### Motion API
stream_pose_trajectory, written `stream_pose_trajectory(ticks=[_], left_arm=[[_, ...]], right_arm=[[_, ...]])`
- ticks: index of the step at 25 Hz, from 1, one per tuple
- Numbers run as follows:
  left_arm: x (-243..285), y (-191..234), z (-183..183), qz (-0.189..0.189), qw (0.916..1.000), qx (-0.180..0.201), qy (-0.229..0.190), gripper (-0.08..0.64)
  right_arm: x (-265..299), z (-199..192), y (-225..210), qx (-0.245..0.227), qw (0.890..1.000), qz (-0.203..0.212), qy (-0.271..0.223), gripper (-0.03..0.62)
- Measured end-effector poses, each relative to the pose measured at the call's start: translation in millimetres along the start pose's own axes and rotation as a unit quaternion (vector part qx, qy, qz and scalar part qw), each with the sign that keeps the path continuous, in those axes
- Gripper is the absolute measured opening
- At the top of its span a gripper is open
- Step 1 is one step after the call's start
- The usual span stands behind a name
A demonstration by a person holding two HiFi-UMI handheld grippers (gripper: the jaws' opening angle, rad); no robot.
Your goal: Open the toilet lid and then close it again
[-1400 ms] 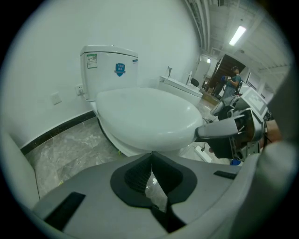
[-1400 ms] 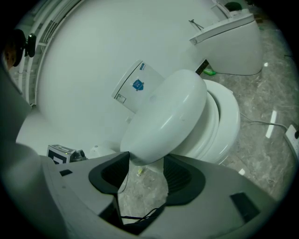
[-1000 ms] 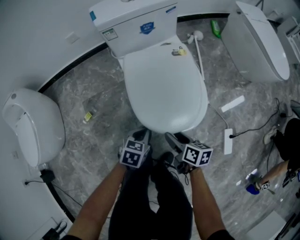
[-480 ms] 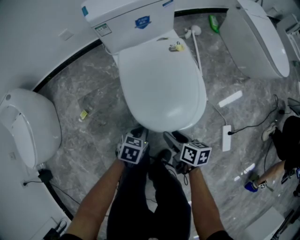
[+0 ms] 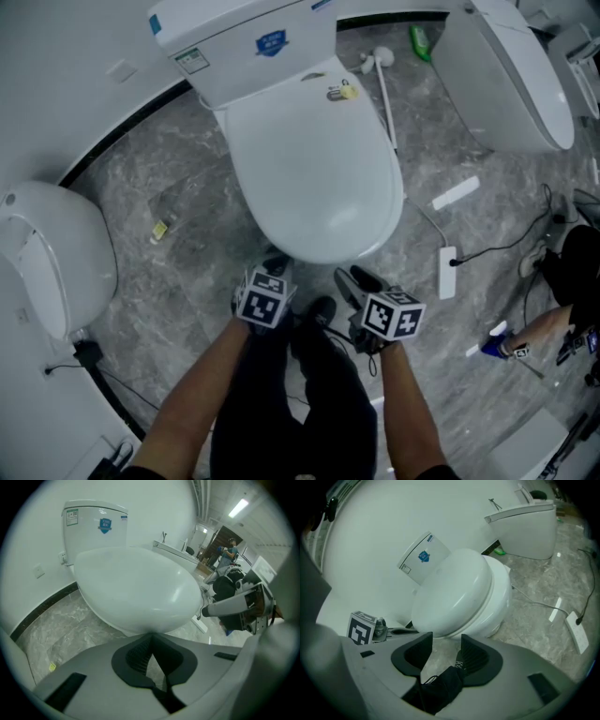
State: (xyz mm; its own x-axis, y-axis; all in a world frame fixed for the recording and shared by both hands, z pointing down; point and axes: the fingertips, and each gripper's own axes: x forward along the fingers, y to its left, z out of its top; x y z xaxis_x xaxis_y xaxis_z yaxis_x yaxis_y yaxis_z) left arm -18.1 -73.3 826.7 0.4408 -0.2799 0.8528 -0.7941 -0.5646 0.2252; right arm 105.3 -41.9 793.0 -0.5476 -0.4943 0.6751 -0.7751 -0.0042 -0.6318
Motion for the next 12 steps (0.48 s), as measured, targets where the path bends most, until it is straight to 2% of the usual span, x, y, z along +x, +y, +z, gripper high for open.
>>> stream_pose_trajectory(ticks=[2,9,12], left_arm=[[3,-7,2,-0.007,1.0000,0.003,0.000,0.006],[14,-31,9,-0.021,0.9998,0.007,0.002,0.006],[18,-40,11,-0.022,0.9997,0.005,0.003,0.006]], right_arm=[[-8,5,-5,-0.011,1.000,-0.012,-0.009,0.204],[-33,30,-12,-0.073,0.995,-0.060,-0.041,0.109],[-45,35,-18,-0.088,0.991,-0.082,-0.052,0.033]])
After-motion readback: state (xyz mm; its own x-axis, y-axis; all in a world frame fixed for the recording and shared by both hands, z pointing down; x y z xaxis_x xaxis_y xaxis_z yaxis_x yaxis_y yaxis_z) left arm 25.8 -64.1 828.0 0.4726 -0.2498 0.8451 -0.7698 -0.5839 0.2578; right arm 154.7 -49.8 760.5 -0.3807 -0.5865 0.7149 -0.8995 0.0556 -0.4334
